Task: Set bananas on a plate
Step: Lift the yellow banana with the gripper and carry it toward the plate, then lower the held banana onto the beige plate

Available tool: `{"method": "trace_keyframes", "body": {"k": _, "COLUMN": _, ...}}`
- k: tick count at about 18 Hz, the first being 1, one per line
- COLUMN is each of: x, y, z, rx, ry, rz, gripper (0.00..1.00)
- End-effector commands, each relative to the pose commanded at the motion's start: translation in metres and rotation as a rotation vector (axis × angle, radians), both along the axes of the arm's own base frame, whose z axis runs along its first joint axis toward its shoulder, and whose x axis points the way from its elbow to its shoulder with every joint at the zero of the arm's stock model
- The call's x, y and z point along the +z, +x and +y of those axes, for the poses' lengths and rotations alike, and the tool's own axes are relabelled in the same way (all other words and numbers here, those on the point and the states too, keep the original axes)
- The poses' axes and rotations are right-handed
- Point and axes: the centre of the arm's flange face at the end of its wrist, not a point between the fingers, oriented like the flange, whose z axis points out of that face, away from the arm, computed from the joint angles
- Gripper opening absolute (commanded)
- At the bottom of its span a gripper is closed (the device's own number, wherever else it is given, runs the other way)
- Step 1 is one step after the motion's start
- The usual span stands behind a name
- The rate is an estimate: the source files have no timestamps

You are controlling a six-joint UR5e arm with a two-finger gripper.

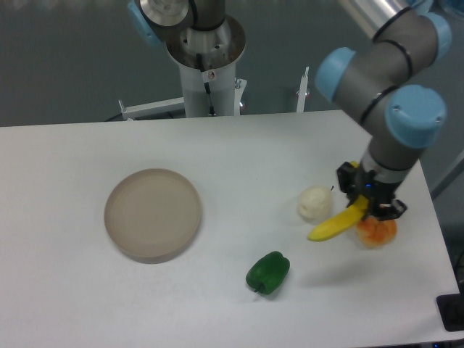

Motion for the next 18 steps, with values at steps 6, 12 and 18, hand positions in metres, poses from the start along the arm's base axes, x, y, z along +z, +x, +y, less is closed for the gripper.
{"method": "trace_keyframes", "body": {"k": 6, "x": -0.030, "y": 0.122, "z": 0.022, "rx": -0.028, "ry": -0.062, "rz": -0.042, "gripper": 0.01}}
{"method": "trace_keyframes", "body": {"k": 12, "x": -0.057, "y": 0.212, "z": 0.042, "rx": -0.038, "ry": -0.111, "rz": -0.065, "gripper": 0.01}}
{"method": "trace_keyframes", "body": {"k": 18, "x": -0.101, "y": 0.264, "z": 0.042, "rx": -0.073, "ry": -0.180, "rz": -0.093, "gripper": 0.02}}
